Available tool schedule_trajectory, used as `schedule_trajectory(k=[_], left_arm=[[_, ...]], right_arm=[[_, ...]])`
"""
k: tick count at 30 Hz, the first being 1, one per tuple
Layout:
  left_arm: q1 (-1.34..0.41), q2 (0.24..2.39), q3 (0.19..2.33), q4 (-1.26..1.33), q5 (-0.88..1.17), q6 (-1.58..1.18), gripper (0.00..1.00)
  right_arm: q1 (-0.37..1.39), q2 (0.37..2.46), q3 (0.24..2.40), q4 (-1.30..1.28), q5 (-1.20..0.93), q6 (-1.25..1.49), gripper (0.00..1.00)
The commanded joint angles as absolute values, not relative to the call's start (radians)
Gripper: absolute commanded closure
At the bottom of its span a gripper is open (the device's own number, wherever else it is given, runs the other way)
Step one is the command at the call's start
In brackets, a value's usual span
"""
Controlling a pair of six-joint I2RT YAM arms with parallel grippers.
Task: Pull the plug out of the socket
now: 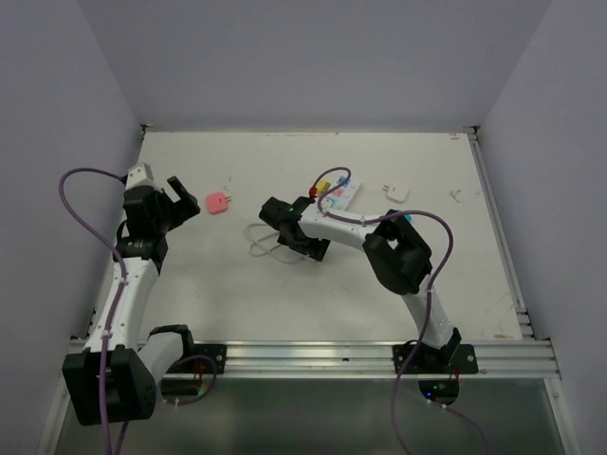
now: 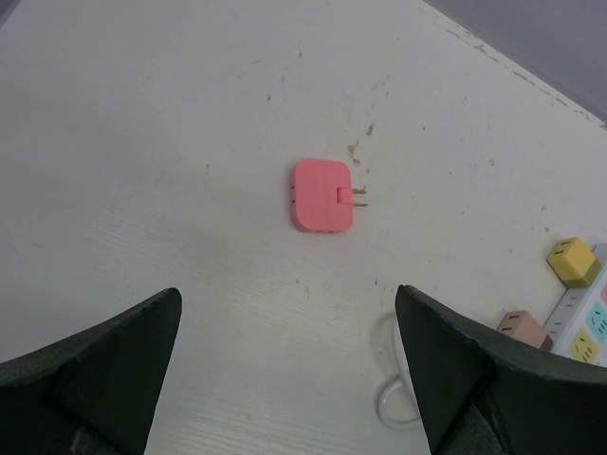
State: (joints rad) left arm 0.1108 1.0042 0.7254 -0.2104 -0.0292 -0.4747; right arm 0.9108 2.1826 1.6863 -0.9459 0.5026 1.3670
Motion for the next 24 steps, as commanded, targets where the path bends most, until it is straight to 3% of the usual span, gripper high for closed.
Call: schedule_trajectory(k=[1,3,4,9,10,12,13,16,24], left_arm=[[0.109,1.0,0.721,-0.189,-0.006,-0.451,0.02],[0.109,1.002,0.718,-0.18,-0.005,-0.449,0.02],[0.109,1.005,0.715,-0.172,0.027,-0.449,0.02],[0.107,1.037,0.698,-0.109,0.199,-0.454,0.02],[0.106,1.043,0.693,-0.098,0.228,-0.46,0.03],[0.086,1.067,0.693,-0.078,0.303,-0.478,0.03],[0.078,1.078,0.693,-0.074,0.328,-0.488,0.03],[0.035,1.112,0.693,-0.051,0.412,-0.532,0.04],[-0.169,1.175,0.62,0.101,0.428,-0.702,0.07]], right_arm=[[0.897,2.145,1.611,-0.915,0.538,1.29,0.22],[0.894,2.116,1.569,-0.872,0.548,1.202,0.31],[0.894,2.077,1.521,-0.829,0.557,1.174,0.43],[0.887,1.924,1.339,-0.635,0.565,0.895,0.69],[0.885,1.901,1.288,-0.576,0.557,0.853,0.79],[0.887,1.821,1.214,-0.514,0.535,0.74,0.87],[0.887,1.794,1.192,-0.461,0.523,0.711,0.96],[0.885,1.718,1.115,-0.361,0.448,0.611,1.0],[0.876,1.64,0.954,-0.128,0.194,0.522,1.0]])
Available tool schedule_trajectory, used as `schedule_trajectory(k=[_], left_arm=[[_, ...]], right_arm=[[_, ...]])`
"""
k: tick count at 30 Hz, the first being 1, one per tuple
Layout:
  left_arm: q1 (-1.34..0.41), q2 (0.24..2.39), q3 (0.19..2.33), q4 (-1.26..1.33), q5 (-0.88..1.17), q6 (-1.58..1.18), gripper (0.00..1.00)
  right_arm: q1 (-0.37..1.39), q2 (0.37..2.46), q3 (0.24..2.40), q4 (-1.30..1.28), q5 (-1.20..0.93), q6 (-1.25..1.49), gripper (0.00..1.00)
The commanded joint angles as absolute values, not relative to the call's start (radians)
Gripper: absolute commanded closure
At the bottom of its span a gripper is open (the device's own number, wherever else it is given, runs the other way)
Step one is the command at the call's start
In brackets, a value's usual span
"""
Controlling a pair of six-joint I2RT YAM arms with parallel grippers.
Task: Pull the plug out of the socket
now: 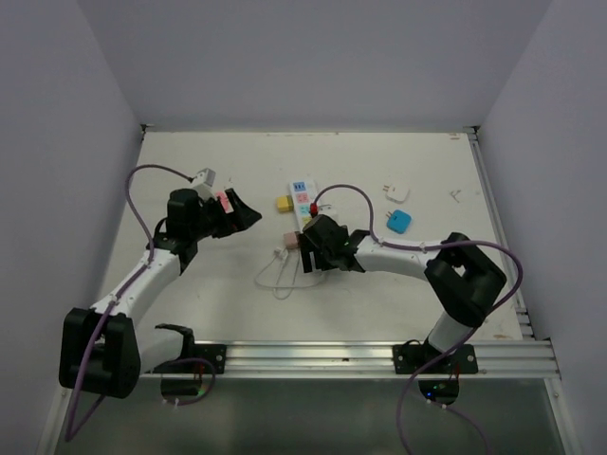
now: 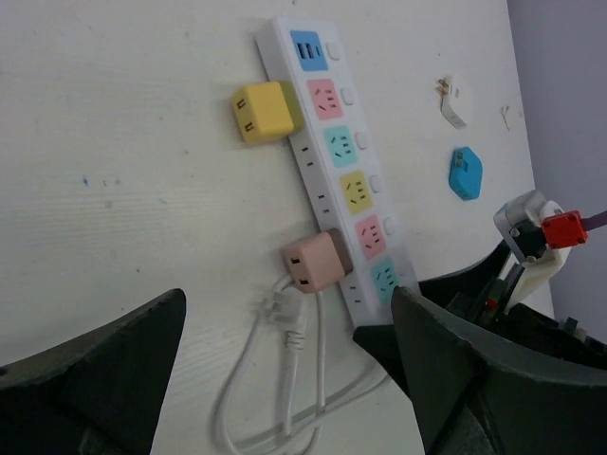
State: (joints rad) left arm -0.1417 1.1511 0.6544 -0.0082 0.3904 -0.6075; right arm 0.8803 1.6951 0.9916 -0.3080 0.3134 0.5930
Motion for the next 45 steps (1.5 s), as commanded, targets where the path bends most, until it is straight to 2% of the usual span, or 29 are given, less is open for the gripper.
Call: schedule_trajectory(k=[1,9,16,22,26,37,40,41,45], left_arm=[[-0.179,1.183,0.615,0.107,0.416,-0.712,0.08],[-0.255,1.281,0.537,0.235,0.405,-0.85,0.11],[-0.354,1.362,0.595,0.252,0.35,-0.879,0.12],[-0.387,1.416,0.641,0.221,0.267,-0.929,0.25],[-0.388,1.425,0.629,0.247,0.222,-0.983,0.36],[-0.425,1.489,0.675,0.252,0.227,-1.003,0.45],[-0.437,1.494,0.672,0.265,0.215,-1.005,0.58],[-0.439,1.496,0.672,0.268,0.213,-1.003,0.65],[-0.442,1.505,0.678,0.275,0.213,-1.002,0.8]], right_arm=[[0.874,1.637,0.944,-0.097,0.183,0.523,1.0],[0.819,1.634,0.818,0.127,0.023,0.637,1.0],[0.802,1.644,0.782,0.207,-0.031,0.686,1.0],[0.799,1.652,0.767,0.218,-0.006,0.71,1.0],[0.799,1.654,0.762,0.222,-0.003,0.71,1.0],[0.801,1.669,0.765,0.225,-0.003,0.715,1.0],[0.801,1.678,0.77,0.222,-0.003,0.716,1.0],[0.799,1.687,0.775,0.219,-0.003,0.716,1.0],[0.799,1.692,0.776,0.206,0.017,0.719,1.0]])
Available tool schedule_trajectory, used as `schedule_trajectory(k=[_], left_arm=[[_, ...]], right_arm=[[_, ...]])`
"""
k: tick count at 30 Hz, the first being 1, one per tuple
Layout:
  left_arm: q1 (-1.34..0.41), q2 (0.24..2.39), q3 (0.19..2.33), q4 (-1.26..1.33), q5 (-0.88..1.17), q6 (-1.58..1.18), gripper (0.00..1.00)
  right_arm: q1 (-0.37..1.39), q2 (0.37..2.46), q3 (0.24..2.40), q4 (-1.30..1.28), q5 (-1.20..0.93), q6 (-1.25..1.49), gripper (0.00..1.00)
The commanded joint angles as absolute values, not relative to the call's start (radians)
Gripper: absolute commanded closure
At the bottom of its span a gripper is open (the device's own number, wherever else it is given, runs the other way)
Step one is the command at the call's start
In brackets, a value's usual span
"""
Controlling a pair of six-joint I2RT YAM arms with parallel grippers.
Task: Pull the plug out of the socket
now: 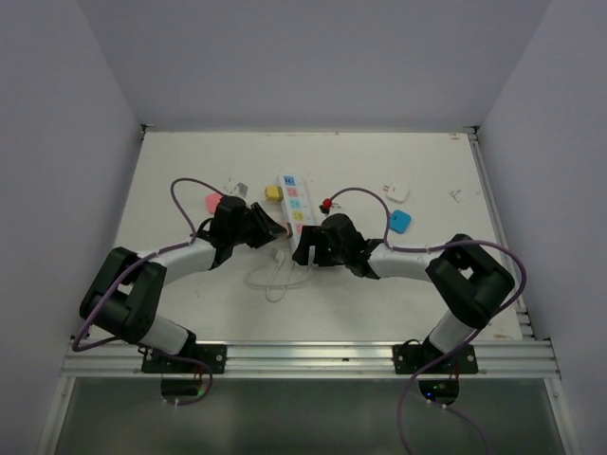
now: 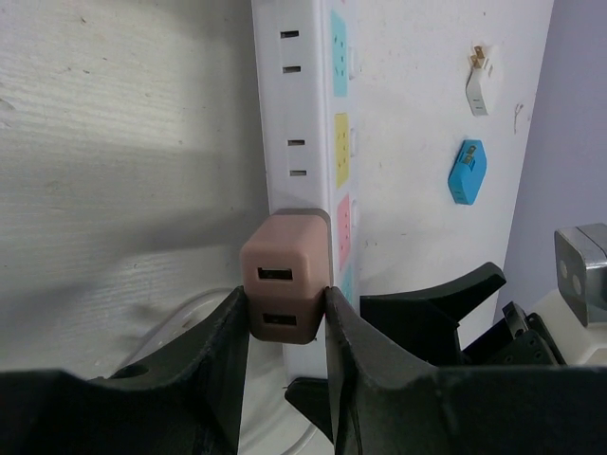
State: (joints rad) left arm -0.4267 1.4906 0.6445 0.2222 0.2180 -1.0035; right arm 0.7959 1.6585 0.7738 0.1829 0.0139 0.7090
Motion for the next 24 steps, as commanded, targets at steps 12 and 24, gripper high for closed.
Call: schedule_trajectory(k=[12,24], left_arm=[[-0.439,1.419,0.672,0.267,0.181,-1.0,1.0],[-0.325,1.33,0.643,0.284,0.282,-1.006,1.0]], right_arm=[[0.792,1.738,0.781,0.143,0.06,0.736,1.0],[0.756,1.753,0.765,0.129,0.074,0.765,1.0]])
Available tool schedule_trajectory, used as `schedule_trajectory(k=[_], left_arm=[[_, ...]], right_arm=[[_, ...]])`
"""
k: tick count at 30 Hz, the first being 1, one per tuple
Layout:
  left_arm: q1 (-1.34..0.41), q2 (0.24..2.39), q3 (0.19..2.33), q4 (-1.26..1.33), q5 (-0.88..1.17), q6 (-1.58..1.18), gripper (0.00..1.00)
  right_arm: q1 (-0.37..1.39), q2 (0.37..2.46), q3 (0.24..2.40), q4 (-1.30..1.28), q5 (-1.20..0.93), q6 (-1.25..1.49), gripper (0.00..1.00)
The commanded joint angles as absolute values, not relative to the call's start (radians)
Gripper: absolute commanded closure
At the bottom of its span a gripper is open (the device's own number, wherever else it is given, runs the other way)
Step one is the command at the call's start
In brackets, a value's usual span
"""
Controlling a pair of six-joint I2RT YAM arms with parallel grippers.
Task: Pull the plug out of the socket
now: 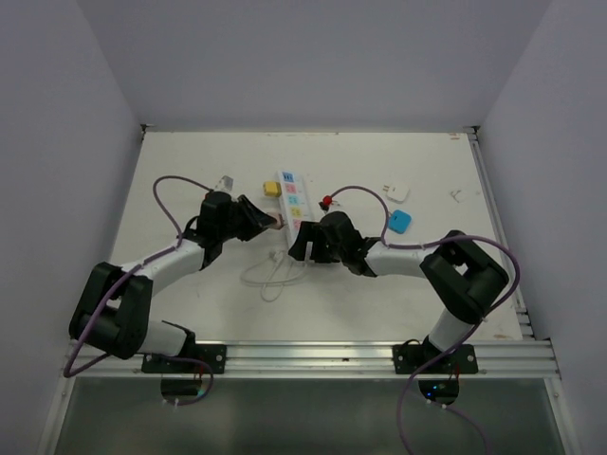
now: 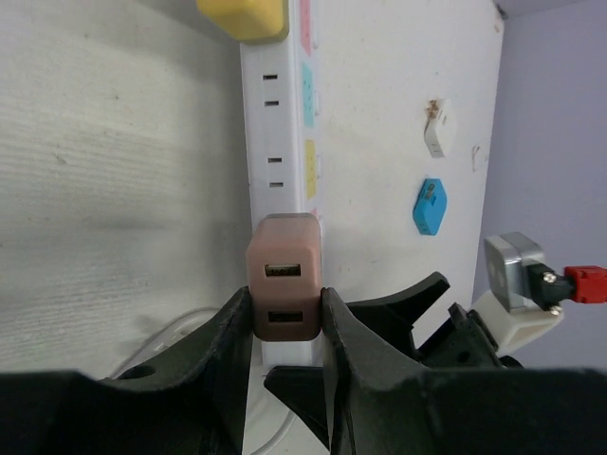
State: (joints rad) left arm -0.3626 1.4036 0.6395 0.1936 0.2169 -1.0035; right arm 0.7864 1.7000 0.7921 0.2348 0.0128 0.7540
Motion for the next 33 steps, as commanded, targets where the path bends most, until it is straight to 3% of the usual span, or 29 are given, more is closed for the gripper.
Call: schedule_trajectory(k=[1,18,33], left_arm=[[-0.321,1.321,0.632,0.288,0.284,-1.008,1.0],[-0.146,1.27,0.565,0.245,0.278,-0.888,1.0],[-0.06,1.597,0.623,0.438,0.377,-0.91,0.85]], right_arm=[[0.756,1.755,0.765,0.127,0.072,0.773,1.0],[0.732,1.723,0.75,0.084,0.106,0.758,1.0],[0.73,1.684,0.752,0.048,0.135,0.71,1.0]])
